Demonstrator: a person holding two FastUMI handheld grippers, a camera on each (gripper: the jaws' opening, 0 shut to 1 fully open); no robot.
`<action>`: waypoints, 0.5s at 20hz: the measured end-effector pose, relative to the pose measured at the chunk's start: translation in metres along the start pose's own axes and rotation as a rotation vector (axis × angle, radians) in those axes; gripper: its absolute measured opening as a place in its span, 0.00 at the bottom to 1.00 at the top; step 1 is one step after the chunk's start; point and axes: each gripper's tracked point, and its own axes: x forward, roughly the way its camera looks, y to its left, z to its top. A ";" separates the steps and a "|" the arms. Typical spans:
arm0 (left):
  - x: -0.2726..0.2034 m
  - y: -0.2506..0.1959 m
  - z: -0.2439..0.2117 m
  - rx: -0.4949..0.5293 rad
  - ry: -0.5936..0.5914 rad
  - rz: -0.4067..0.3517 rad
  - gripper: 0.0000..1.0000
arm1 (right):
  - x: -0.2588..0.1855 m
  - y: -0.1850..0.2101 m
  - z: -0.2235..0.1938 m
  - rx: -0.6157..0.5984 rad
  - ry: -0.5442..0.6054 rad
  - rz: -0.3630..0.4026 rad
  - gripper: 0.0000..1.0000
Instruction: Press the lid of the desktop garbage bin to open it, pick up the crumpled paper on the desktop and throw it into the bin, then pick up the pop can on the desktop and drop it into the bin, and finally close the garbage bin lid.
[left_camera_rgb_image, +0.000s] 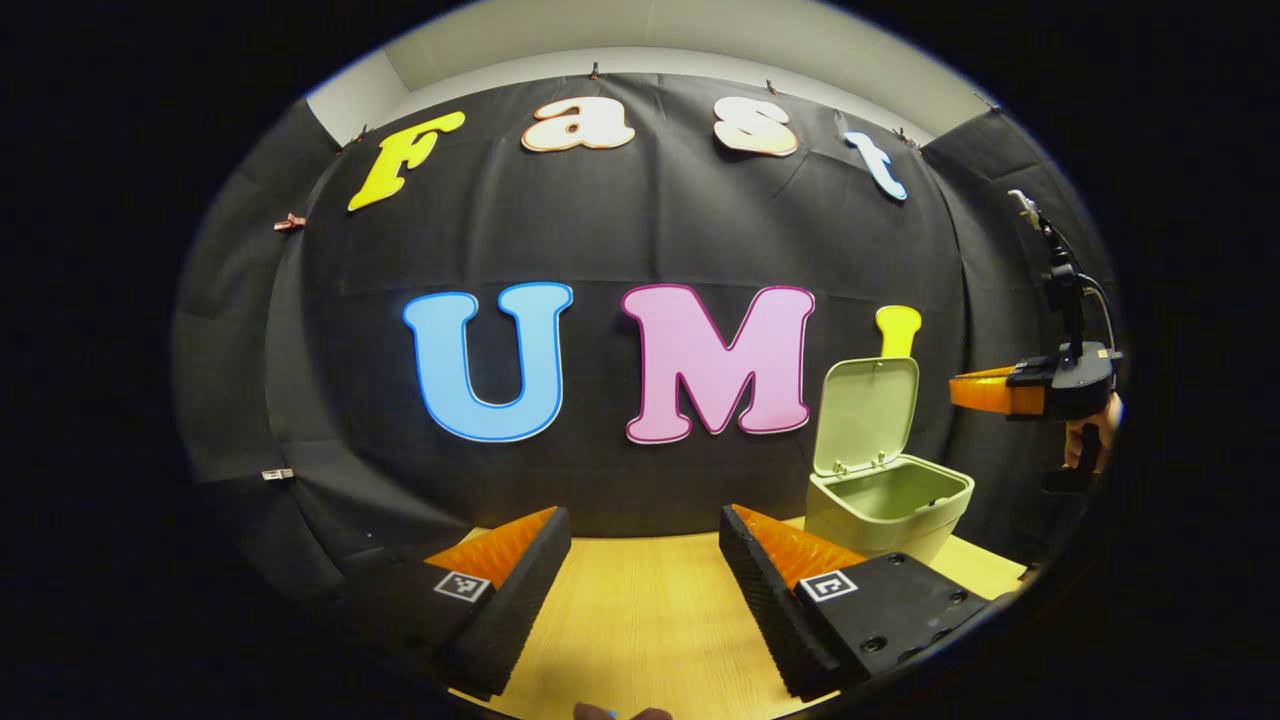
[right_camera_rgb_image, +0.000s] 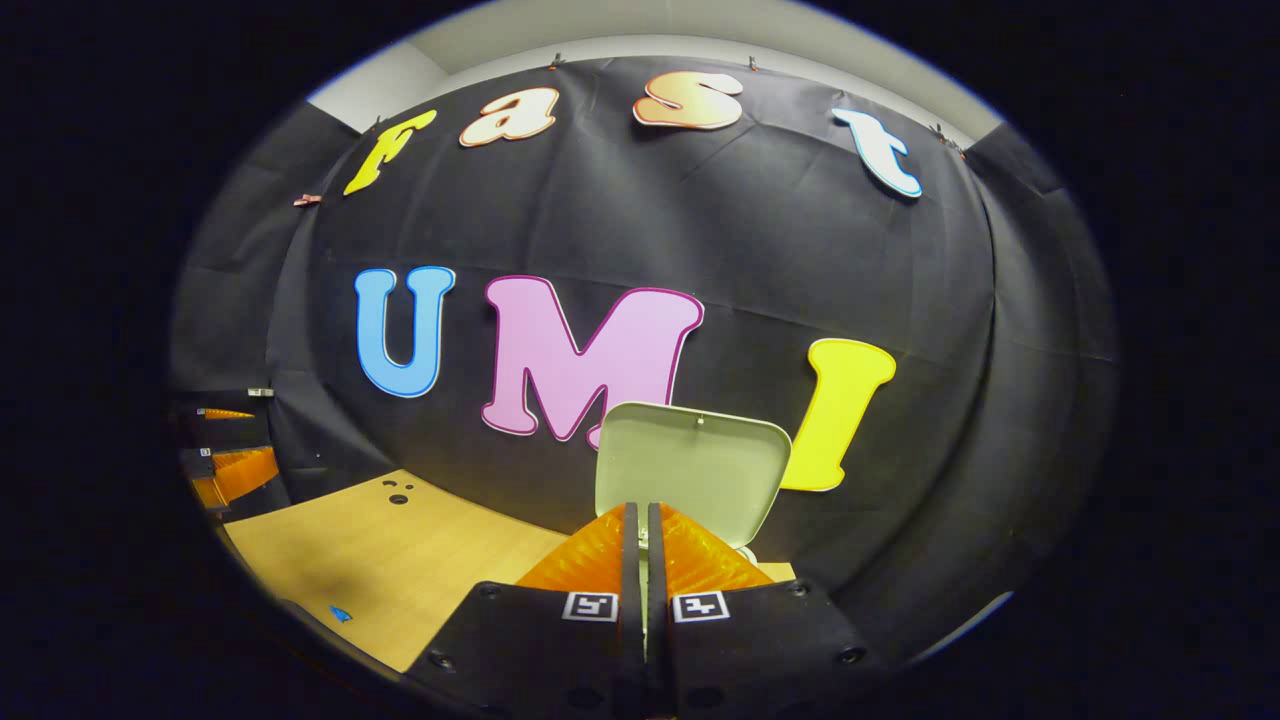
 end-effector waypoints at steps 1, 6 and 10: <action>-0.001 0.002 -0.004 -0.006 0.008 -0.011 0.96 | -0.004 0.005 0.001 -0.006 -0.011 0.006 0.05; -0.001 0.014 -0.055 -0.078 0.121 -0.082 0.96 | -0.019 0.026 0.007 -0.012 -0.055 0.026 0.21; -0.009 0.030 -0.120 -0.089 0.258 -0.102 0.97 | -0.026 0.035 0.009 -0.037 -0.074 0.037 0.50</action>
